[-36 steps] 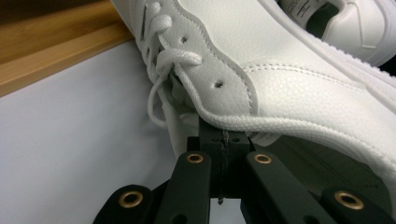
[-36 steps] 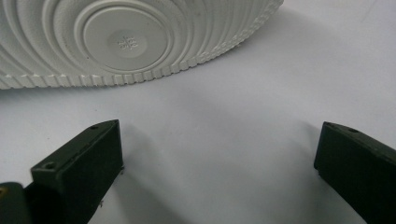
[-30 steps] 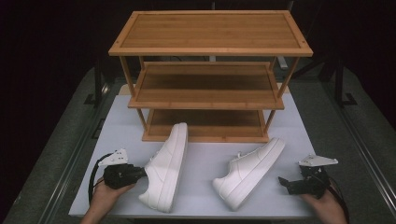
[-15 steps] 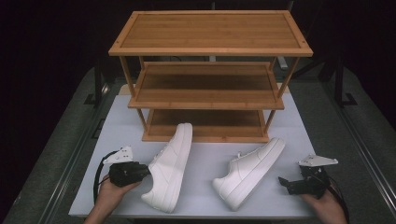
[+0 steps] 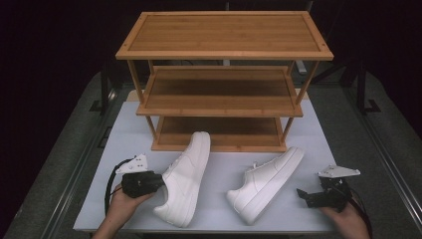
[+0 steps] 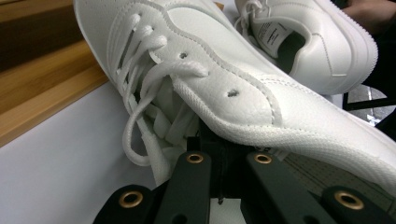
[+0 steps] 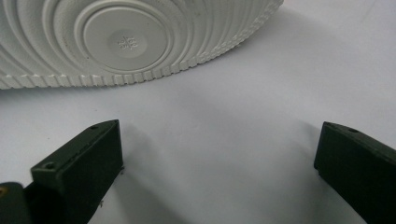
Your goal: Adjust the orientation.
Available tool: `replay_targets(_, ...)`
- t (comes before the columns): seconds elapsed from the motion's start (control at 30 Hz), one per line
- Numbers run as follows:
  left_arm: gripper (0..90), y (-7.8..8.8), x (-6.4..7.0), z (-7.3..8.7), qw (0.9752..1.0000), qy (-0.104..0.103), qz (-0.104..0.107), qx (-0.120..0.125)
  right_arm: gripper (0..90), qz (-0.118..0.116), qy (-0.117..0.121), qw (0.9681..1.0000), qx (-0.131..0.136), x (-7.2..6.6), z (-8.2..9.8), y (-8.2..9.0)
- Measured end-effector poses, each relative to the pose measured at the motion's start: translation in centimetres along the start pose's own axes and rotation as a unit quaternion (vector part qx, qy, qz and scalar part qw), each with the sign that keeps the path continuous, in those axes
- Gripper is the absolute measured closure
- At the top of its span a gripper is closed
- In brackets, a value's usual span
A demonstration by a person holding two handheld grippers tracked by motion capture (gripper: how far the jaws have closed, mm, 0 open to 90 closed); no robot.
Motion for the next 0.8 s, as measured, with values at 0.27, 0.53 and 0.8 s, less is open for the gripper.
replay_targets(0.27,90.0,-0.2,0.3,-0.5,1.0,-0.008,0.004,0.0,0.6,0.0,0.0,1.0,0.0,0.0,0.0,0.0)
replay_targets(0.53,90.0,-1.2,1.1,-1.5,0.9996,-0.023,0.015,-0.001,0.6,0.0,0.0,1.0,0.001,0.0,0.0,0.0)
replay_targets(0.8,90.0,-2.2,1.8,-2.4,0.9992,-0.032,0.025,0.002,0.6,0.0,0.0,1.0,0.001,0.0,0.0,0.0)
Point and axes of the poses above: each handheld gripper's, and its own axes: y roughly backward along the jaws, z roughly out of its underside, x roughly to its right, the point moved 5 cm from there along -y, roughly forward along the jaws, and after that the axes turned 11 degrees about z, right-handed, at the moved point
